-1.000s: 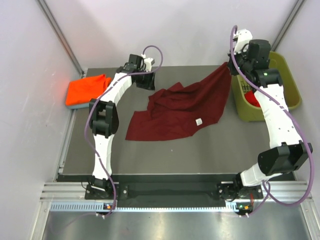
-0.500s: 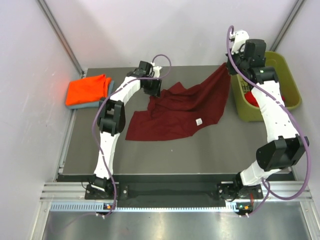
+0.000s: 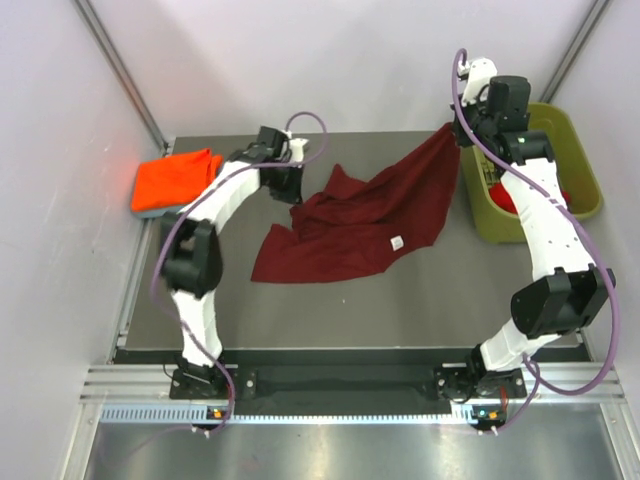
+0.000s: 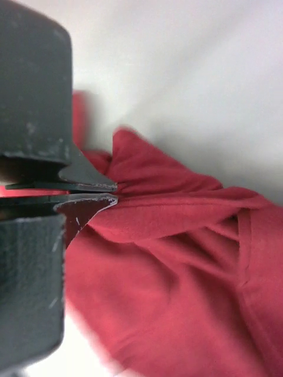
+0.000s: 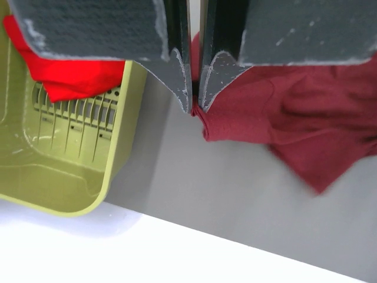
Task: Fold and stack the t-shirts
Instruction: Flatten the tshirt out
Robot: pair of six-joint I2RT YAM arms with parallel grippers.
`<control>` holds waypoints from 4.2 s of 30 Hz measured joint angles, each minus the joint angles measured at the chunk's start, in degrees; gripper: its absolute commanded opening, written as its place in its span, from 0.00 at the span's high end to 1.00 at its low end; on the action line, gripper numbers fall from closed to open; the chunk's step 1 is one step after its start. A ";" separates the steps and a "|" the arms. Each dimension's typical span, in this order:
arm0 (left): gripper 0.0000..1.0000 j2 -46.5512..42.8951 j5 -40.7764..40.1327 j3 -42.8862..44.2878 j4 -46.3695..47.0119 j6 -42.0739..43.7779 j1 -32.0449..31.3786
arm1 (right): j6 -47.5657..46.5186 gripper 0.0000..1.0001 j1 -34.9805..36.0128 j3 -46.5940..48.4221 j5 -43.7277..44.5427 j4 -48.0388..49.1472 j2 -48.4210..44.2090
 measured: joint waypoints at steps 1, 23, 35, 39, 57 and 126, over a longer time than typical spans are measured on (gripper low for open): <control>1.00 -3.82 0.04 -2.91 -0.98 -0.35 0.24 | 0.00 1.00 0.00 0.22 -0.02 0.04 0.15; 0.63 -16.59 0.02 -13.73 -2.89 1.31 0.79 | 0.02 1.00 1.18 4.68 -0.94 -0.11 5.35; 0.59 -5.07 4.33 -8.90 -3.98 0.81 0.76 | -0.07 1.00 1.57 4.68 -0.72 -0.07 5.35; 0.57 -5.77 5.81 -8.85 -4.46 0.37 0.55 | -0.37 1.00 1.57 4.68 -0.50 -0.07 5.35; 0.55 -6.71 4.70 -7.80 -4.76 4.57 -8.76 | -0.42 1.00 1.57 5.01 -0.33 0.00 6.14; 0.76 5.57 -4.61 6.93 -8.50 22.16 3.32 | -1.29 1.00 3.19 9.81 -1.84 -0.50 10.60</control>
